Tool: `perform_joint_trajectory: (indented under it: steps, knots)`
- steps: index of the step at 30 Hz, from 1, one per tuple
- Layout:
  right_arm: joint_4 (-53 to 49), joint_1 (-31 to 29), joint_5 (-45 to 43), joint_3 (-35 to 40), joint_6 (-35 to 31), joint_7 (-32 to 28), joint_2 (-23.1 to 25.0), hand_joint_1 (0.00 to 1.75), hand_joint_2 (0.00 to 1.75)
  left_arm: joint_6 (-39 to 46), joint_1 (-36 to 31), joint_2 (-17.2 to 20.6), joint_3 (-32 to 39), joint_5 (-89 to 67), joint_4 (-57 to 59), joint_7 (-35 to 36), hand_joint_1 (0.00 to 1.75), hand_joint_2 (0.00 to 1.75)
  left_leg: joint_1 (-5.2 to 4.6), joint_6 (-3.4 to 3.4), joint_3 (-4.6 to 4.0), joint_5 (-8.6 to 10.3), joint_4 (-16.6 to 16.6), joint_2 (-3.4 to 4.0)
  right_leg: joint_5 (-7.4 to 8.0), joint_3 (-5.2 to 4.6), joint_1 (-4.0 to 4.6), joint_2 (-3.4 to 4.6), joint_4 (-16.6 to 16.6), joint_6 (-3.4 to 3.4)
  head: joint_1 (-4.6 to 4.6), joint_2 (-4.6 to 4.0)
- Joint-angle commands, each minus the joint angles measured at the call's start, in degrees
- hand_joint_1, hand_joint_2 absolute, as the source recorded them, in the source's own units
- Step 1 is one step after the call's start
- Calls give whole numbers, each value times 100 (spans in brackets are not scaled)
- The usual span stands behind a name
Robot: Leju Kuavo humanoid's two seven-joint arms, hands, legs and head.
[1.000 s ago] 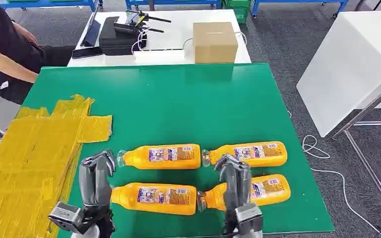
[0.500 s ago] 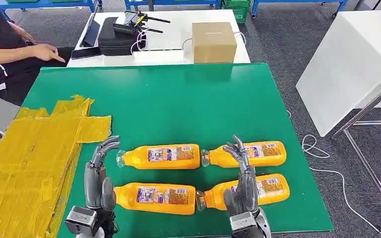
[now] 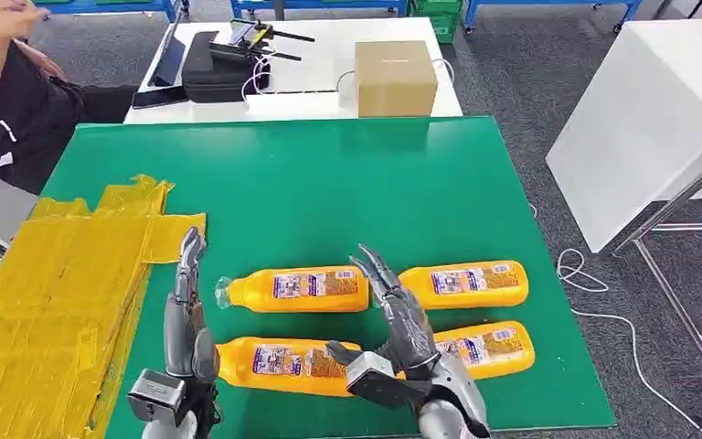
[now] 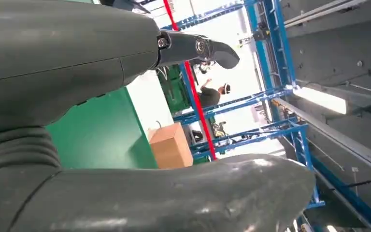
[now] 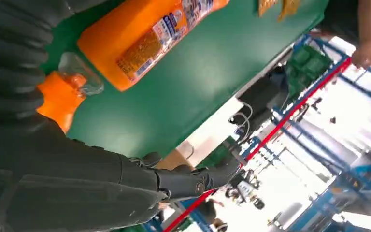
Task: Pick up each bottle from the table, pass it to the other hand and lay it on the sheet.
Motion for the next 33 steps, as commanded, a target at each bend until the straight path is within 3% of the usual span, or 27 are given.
perform_joint_trajectory:
  steps: [1,10,15,33]
  knots:
    - [1447,-932,21,710,364,315,-34,0,175,-52,-353,-19,-84,-6,655,-2,0,0,9,-4,26,-2,-16,8,4,25,9,6,-22,4,0,0]
    - [2339,-1309,42,1477,628,496,249,0,175,-74,-482,-77,-99,21,858,-2,0,0,5,-4,13,2,-13,1,2,17,5,0,-12,2,0,0]
    - [2212,-1282,-134,1789,908,520,103,0,175,-35,-489,-35,-85,99,883,-2,0,0,6,-3,18,2,-12,-2,1,19,6,-3,-13,4,0,0]
    - [2137,-1264,129,2260,828,879,-167,0,175,15,-467,-12,-14,171,877,-2,0,0,4,-2,15,2,-11,-7,1,17,4,-7,-13,4,0,0]
